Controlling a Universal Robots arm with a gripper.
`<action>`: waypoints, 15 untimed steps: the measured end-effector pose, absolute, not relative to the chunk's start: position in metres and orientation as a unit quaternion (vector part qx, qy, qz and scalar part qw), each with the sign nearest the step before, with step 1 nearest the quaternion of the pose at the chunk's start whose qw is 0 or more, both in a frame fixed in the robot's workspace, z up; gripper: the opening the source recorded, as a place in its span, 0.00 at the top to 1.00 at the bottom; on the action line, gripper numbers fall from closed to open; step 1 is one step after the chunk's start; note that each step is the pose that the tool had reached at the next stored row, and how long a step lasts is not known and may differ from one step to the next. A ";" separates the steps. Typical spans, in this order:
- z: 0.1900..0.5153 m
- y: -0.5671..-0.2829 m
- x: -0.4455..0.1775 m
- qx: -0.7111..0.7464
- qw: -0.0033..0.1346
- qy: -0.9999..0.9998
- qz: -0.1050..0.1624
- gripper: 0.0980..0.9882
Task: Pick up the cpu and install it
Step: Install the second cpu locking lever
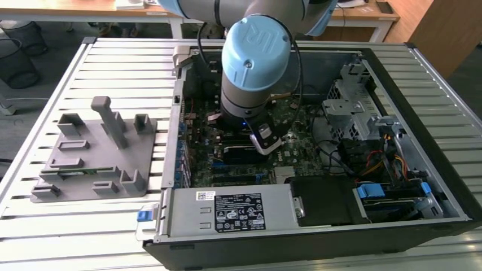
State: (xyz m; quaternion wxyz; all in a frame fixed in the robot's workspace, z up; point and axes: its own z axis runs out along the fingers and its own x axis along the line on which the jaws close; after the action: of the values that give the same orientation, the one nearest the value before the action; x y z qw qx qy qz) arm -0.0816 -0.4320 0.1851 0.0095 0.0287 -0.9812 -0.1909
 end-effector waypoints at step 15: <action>0.201 -0.432 -0.082 0.029 0.010 -0.981 -0.191 0.99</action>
State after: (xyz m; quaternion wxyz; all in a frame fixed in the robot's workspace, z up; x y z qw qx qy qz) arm -0.0817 -0.4320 0.2006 0.0095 0.0287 -0.9811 -0.1911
